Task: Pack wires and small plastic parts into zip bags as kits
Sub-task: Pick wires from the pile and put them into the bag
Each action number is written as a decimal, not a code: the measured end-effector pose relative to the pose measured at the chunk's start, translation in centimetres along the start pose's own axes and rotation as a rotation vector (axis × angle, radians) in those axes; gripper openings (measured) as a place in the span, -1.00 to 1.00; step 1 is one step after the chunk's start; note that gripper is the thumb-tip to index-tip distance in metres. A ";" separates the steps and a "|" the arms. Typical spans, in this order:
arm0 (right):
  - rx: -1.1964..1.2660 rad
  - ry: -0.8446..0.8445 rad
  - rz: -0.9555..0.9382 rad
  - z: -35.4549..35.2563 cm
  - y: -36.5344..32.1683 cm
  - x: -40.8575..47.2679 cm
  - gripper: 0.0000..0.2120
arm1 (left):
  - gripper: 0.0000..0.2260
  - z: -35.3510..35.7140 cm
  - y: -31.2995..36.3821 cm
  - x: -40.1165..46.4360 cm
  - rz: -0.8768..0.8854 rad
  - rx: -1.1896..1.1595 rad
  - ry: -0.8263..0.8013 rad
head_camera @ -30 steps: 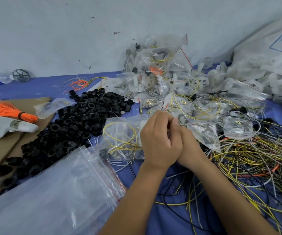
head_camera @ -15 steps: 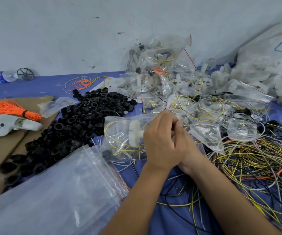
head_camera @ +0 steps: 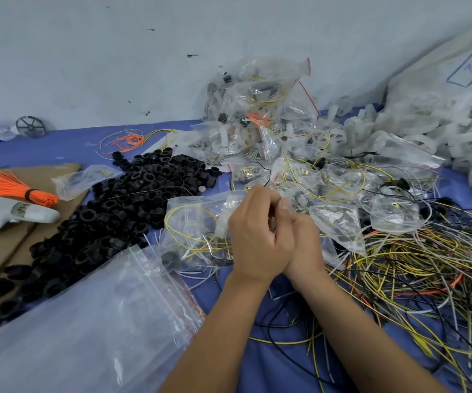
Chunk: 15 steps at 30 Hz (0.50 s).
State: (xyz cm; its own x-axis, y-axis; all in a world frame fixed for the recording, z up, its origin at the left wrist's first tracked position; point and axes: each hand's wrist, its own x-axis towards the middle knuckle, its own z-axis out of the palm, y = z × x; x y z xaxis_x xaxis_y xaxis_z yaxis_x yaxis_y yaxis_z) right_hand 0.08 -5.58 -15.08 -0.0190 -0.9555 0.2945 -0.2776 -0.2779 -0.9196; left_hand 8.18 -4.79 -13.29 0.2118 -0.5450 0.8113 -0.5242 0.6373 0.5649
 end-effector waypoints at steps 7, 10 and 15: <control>-0.132 0.055 -0.006 0.1 -0.2 0.0 -0.69 | -0.82 0.0 0.0 0.0 -0.007 0.007 0.000; -0.090 0.009 -0.019 0.1 -0.4 -0.2 -0.66 | -0.84 -0.1 0.0 0.0 -0.016 0.016 -0.003; 0.215 -0.282 0.018 -0.5 -0.8 0.0 -0.68 | -0.87 0.1 0.0 0.0 -0.085 -0.032 0.000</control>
State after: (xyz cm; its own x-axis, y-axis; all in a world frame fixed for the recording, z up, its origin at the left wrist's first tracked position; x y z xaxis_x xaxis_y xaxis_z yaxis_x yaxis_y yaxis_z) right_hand -0.19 -5.35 -14.20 0.2517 -0.9421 0.2216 -0.0704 -0.2462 -0.9667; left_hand 8.10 -4.88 -13.32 0.2547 -0.5978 0.7601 -0.4775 0.6058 0.6364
